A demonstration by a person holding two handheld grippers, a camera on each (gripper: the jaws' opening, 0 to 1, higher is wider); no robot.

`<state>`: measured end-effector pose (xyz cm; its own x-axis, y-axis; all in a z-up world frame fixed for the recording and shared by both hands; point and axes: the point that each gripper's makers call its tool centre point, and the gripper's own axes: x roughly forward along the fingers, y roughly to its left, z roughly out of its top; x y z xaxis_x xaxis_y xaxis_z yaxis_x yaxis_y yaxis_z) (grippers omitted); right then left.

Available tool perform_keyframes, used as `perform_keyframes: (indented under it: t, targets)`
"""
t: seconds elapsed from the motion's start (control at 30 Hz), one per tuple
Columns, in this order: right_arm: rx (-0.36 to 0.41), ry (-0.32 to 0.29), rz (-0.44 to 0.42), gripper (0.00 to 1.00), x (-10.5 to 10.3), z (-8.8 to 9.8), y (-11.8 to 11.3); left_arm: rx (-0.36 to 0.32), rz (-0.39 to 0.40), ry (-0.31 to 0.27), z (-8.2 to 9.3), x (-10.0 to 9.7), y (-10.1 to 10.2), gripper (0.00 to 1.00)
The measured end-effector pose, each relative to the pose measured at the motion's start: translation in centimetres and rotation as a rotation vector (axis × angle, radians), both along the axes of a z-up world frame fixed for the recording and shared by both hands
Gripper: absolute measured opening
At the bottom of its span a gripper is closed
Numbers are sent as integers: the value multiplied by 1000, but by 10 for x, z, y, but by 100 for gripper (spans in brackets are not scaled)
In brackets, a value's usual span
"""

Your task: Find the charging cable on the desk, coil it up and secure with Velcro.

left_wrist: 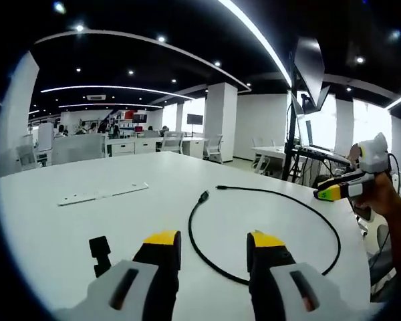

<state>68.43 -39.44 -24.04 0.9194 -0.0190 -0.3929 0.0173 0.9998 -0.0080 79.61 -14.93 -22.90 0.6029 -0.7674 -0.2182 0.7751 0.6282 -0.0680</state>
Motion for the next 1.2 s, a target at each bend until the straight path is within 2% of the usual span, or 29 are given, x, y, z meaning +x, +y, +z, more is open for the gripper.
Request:
perform_keyframes:
  t: [0.13, 0.47, 0.6, 0.9, 1.2]
  targets:
    - [-12, 4, 16, 36, 4, -1, -3, 19, 25, -23, 1, 4, -4, 40]
    - [-18, 22, 47, 36, 16, -1, -13, 7, 64, -11, -2, 16, -11, 39]
    - [-24, 17, 57, 36, 22, 1, -15, 25, 74, -11, -3, 22, -14, 40]
    - [-25, 10, 39, 36, 28, 4, -23, 27, 52, -10, 10, 22, -22, 40]
    - [-24, 18, 21, 36, 39, -5, -37, 54, 44, -6, 2, 33, -33, 39]
